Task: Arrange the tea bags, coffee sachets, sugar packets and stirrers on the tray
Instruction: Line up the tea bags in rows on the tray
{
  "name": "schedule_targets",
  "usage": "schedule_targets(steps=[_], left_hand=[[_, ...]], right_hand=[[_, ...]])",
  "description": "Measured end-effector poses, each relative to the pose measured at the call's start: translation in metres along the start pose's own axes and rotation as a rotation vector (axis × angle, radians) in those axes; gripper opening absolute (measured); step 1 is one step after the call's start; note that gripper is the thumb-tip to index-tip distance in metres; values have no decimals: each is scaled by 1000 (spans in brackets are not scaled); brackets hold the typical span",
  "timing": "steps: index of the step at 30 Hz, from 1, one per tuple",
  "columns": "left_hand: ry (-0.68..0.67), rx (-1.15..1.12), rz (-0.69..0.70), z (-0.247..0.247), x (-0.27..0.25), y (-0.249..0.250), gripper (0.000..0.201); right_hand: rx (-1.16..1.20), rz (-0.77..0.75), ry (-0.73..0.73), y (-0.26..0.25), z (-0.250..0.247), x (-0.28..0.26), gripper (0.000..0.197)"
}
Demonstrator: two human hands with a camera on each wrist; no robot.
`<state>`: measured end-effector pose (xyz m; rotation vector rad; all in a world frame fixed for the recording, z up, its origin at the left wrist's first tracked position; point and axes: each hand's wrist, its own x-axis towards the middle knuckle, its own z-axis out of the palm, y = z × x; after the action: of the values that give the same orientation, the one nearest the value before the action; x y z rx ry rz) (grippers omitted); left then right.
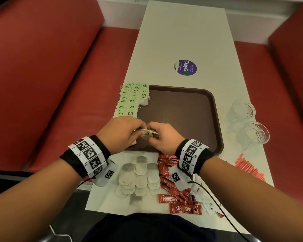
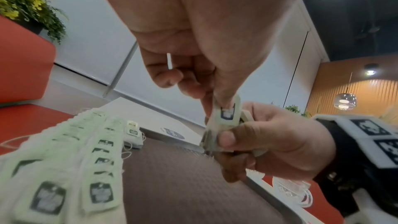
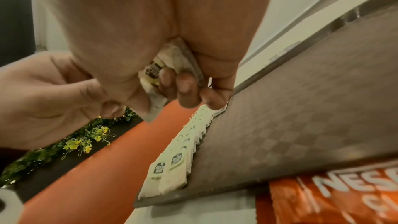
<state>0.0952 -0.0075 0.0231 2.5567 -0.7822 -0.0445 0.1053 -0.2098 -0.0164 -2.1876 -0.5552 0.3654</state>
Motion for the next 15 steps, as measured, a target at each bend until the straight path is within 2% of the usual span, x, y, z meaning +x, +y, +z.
schedule_targets(steps=[3, 5, 7, 9, 12, 15], left_hand=[[78, -18, -26, -2, 6, -6, 12], [115, -191, -125, 1, 8, -8, 7], [85, -388, -234, 7, 11, -10, 12], [34, -490, -283, 14, 16, -11, 11], [80, -510, -328, 18, 35, -17, 5], [144, -403, -428, 14, 65, -35, 18]], right_hand=[[74, 18, 77, 3, -1, 4, 5], [91, 13, 127, 4, -5, 7, 9], [114, 17, 155, 5, -9, 10, 8], [147, 39, 159, 7, -11, 13, 9], [201, 97, 164, 11, -10, 17, 11], [283, 189, 184, 13, -15, 19, 24]])
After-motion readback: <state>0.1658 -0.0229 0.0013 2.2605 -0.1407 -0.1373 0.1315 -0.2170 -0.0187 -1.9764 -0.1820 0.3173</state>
